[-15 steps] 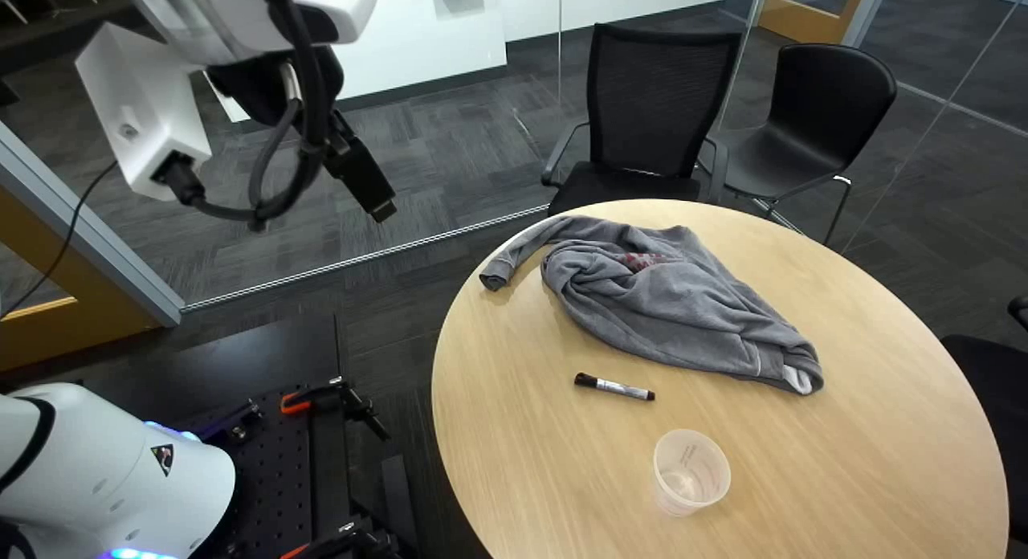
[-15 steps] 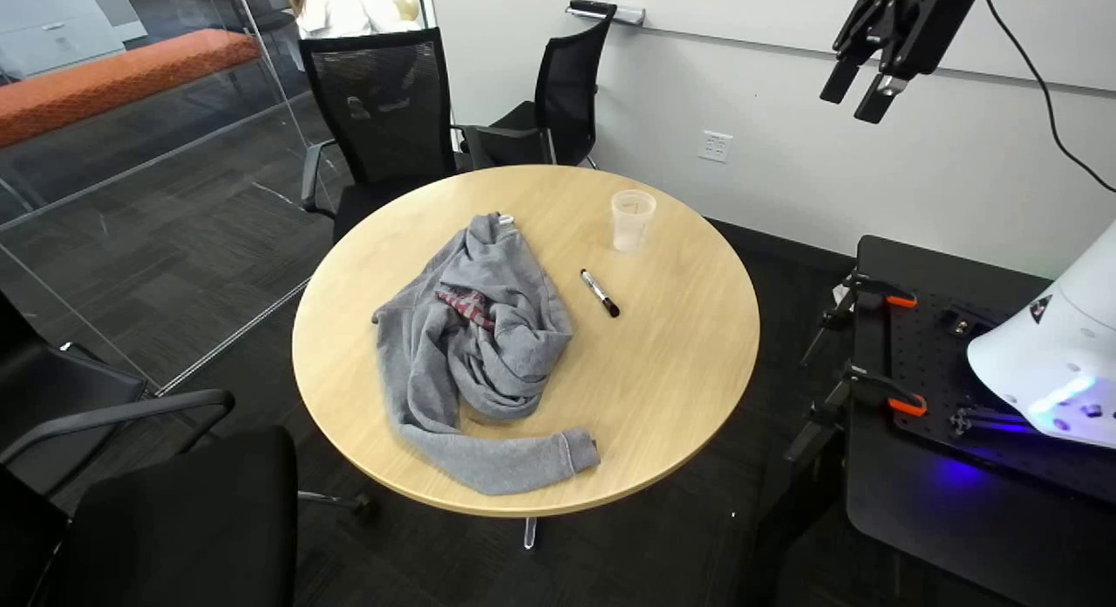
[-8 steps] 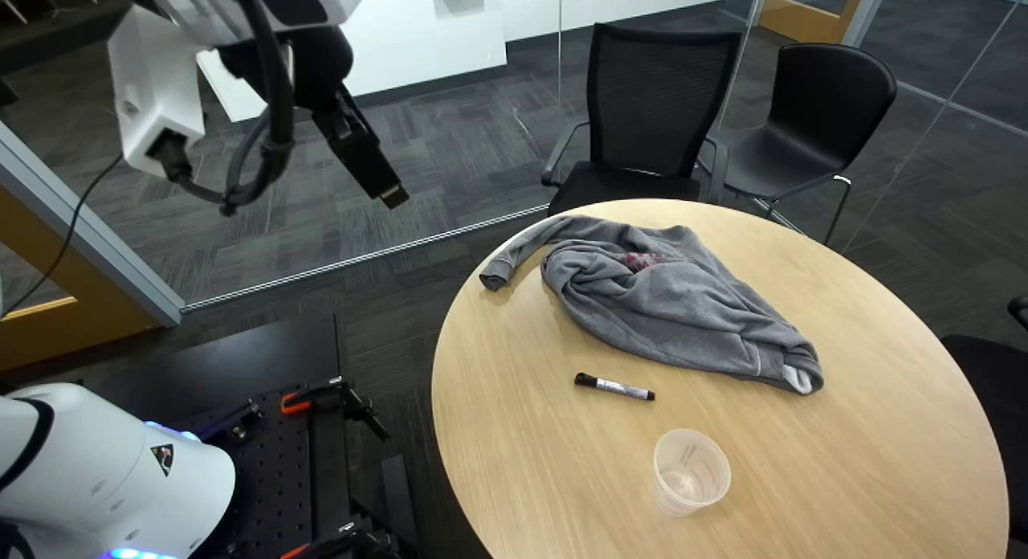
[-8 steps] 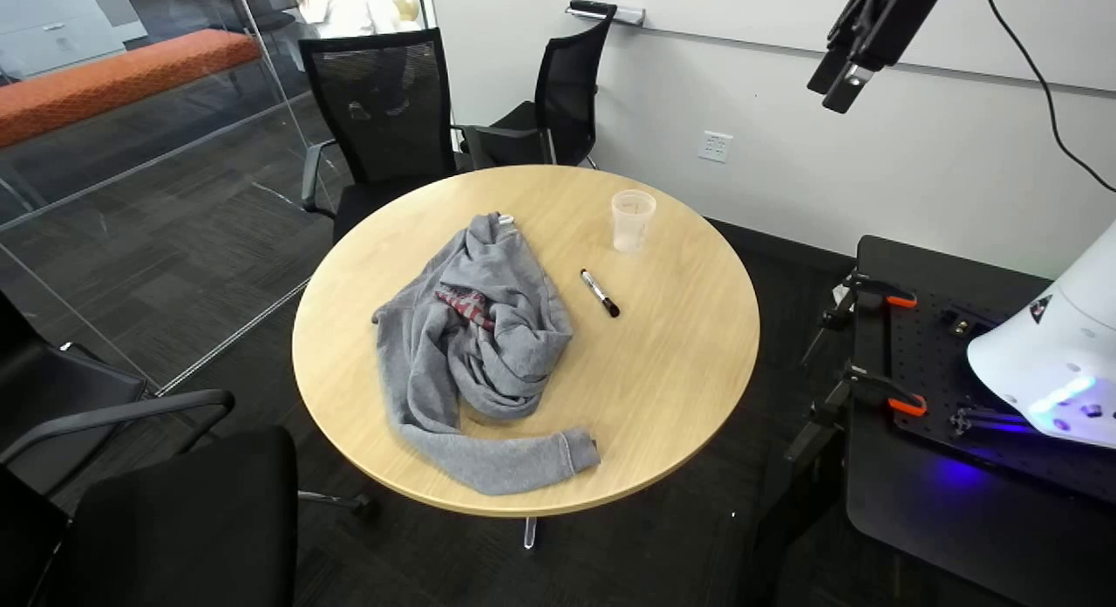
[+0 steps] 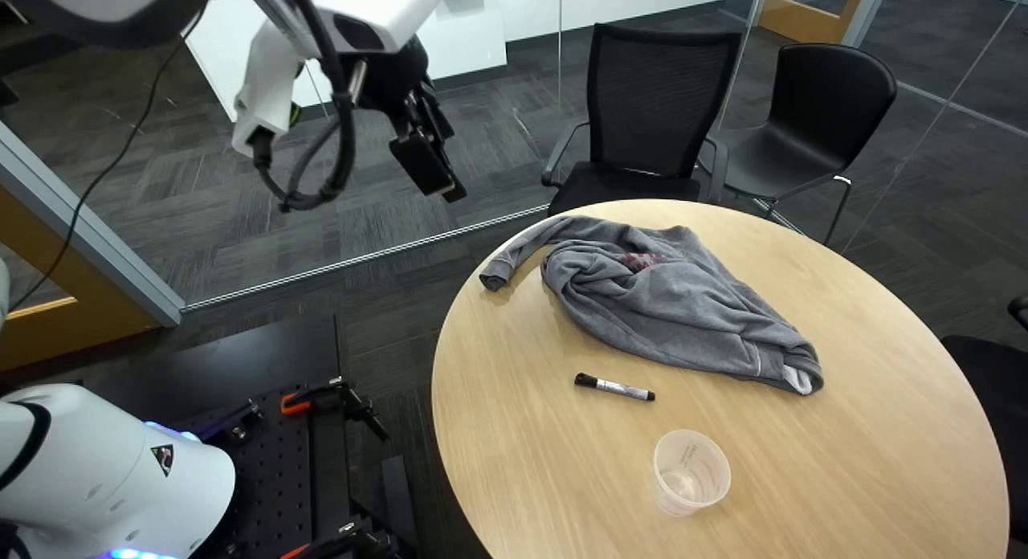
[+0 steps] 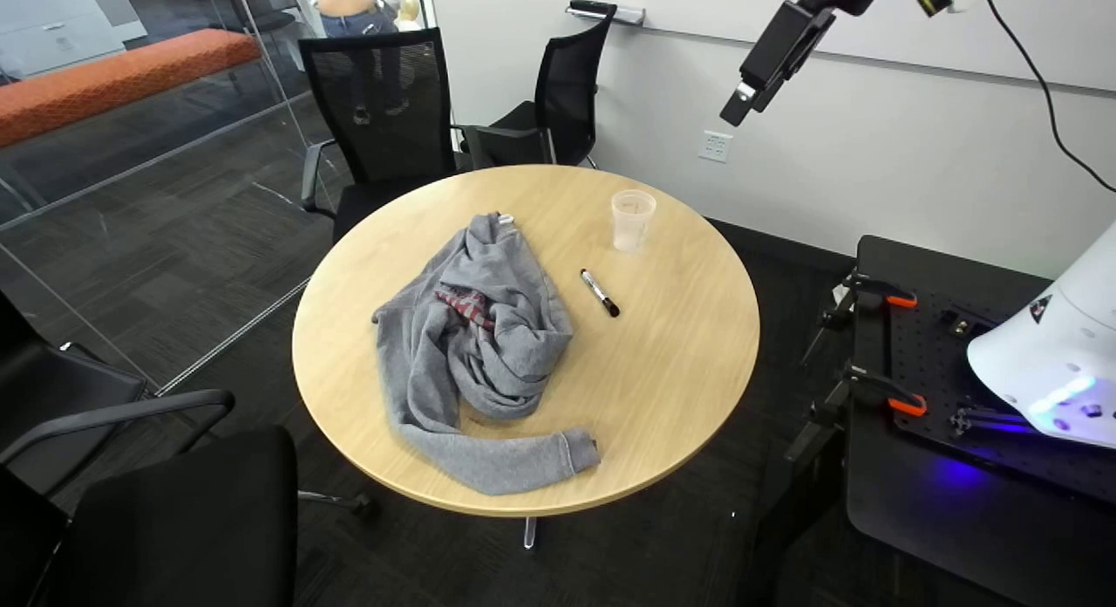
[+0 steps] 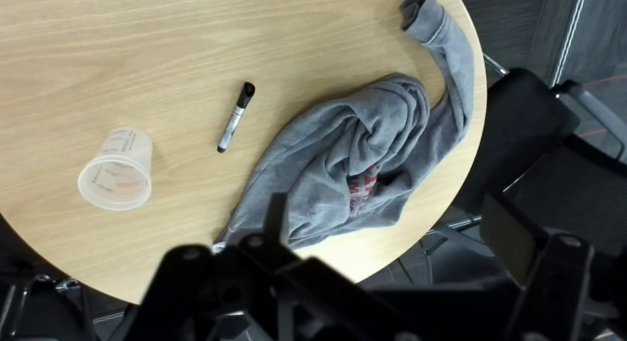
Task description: Place the black marker inside the clear cup
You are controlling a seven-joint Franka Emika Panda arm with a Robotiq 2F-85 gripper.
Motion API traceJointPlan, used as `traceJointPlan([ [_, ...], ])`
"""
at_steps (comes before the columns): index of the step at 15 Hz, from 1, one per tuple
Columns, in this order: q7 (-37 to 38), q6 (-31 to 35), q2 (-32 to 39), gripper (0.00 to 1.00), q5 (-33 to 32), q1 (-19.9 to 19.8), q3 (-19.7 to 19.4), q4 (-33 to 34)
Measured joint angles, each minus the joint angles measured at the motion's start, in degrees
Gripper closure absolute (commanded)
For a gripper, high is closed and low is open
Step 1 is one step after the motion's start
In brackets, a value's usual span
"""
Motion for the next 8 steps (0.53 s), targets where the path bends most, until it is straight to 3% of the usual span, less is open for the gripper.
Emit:
traceJointPlan([
  [8, 2.74, 5.73, 18.23, 0.00, 2.40, -1.27, -1.38, 8.31],
])
